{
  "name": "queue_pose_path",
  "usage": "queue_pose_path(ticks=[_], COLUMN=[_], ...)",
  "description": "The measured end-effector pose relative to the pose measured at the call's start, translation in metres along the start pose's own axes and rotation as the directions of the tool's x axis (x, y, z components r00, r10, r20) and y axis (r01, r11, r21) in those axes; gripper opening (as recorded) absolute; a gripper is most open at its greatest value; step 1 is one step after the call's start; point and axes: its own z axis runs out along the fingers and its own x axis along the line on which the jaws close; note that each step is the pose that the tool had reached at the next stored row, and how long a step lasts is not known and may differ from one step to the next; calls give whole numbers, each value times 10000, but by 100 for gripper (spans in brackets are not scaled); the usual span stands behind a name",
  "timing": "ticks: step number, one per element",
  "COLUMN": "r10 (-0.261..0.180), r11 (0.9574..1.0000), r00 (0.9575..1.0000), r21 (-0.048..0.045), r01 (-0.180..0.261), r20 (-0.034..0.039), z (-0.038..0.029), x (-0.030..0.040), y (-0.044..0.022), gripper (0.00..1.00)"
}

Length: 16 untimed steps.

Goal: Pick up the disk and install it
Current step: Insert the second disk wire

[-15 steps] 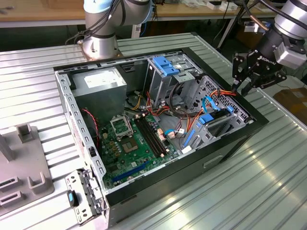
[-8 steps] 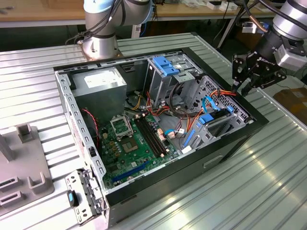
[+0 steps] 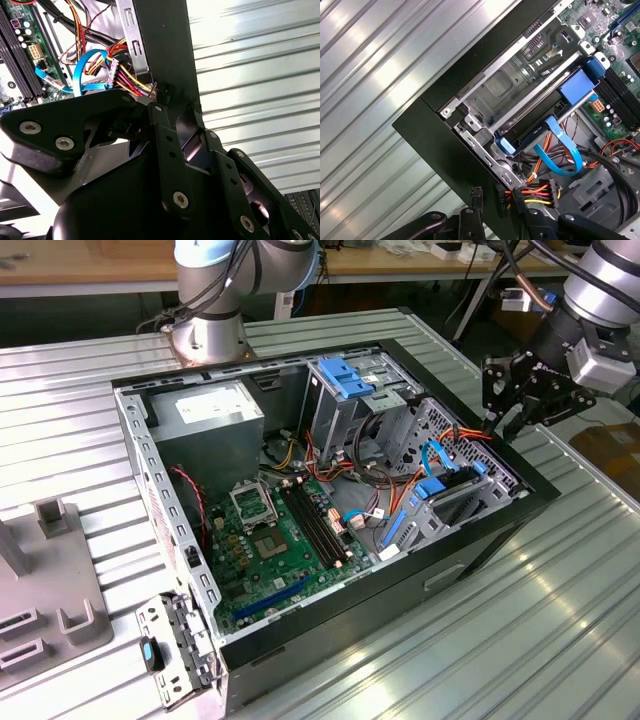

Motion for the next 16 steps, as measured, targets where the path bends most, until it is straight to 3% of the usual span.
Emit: queue_pose_path(ticks=[5, 6, 9, 10, 16], r10=[1, 1, 0, 0, 0], r11=[10000, 10000, 10000, 10000, 10000], r00=[10000, 10000, 10000, 10000, 10000], r21=[-1, -2, -5, -6, -9], r01=[-1, -1, 0, 0, 0], r20=[-1, -2, -5, -6, -9], z=[1, 1, 1, 1, 1], x=[0, 0, 0, 0, 0], y=[0, 0, 0, 0, 0], gripper=[36, 27, 27, 18, 16])
